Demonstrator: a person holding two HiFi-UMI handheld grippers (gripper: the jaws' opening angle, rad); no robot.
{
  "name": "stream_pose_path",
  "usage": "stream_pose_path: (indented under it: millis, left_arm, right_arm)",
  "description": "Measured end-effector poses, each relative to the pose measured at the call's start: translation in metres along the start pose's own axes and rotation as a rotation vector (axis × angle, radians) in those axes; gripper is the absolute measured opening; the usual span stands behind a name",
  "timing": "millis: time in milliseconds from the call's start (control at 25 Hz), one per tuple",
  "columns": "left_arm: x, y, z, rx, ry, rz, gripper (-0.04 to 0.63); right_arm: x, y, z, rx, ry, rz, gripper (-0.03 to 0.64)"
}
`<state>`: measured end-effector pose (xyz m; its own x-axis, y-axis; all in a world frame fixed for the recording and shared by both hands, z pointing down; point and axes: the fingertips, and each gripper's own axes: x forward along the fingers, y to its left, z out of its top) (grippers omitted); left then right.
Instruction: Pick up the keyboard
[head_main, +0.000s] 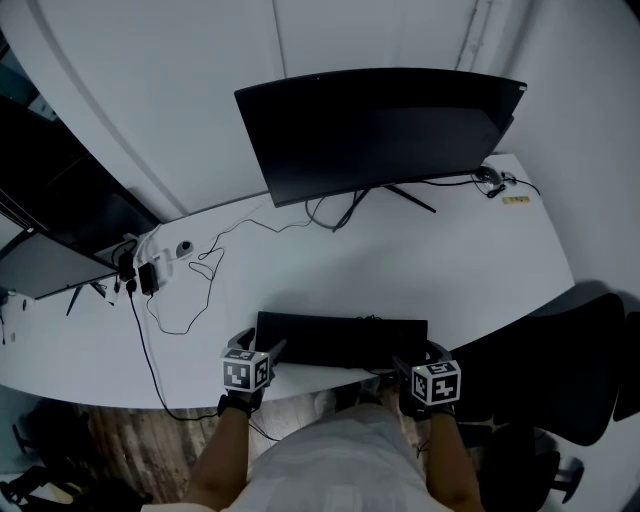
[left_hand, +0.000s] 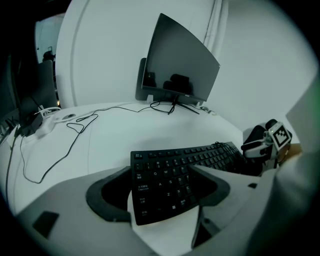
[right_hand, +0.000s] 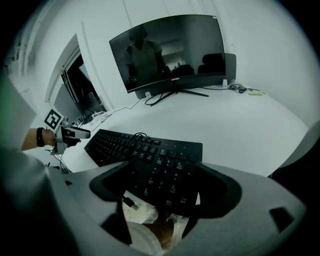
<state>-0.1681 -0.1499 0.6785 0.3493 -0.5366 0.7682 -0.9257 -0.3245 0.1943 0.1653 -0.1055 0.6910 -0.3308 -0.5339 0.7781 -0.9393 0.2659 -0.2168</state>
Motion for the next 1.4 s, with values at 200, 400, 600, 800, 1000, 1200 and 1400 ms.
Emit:
stream_pose_path:
  millis: [200,400,600,800,1000,1200,1400]
  left_arm:
    - [0.005,0.003,-0.002,-0.012,0.059,0.008,0.337]
    - [0.024,0.009,-0.019,-0.030,0.118,0.005,0.342]
    - [0.031,0.008,-0.022,-0.053,0.143,0.006,0.345]
    - [0.036,0.010,-0.022,-0.071,0.165,-0.006,0.353]
    - [0.039,0.008,-0.026,-0.100,0.188,-0.048,0.353]
    - [0.041,0.008,-0.026,-0.095,0.205,-0.088,0.356]
    - [0.041,0.008,-0.025,-0.086,0.191,-0.091,0.359]
  right_arm:
    - [0.009,-0.009,-0.007,0.056,0.061,-0.004,0.442]
    - [0.019,-0.016,-0.011,0.087,0.106,-0.008,0.456]
    - [0.029,-0.015,-0.013,0.105,0.141,0.011,0.459]
    - [0.035,-0.015,-0.011,0.109,0.157,0.015,0.471]
    - [0.039,-0.018,-0.014,0.101,0.186,0.015,0.480]
    - [0.040,-0.019,-0.015,0.085,0.208,0.013,0.483]
    - [0.040,-0.019,-0.015,0.085,0.217,0.013,0.488]
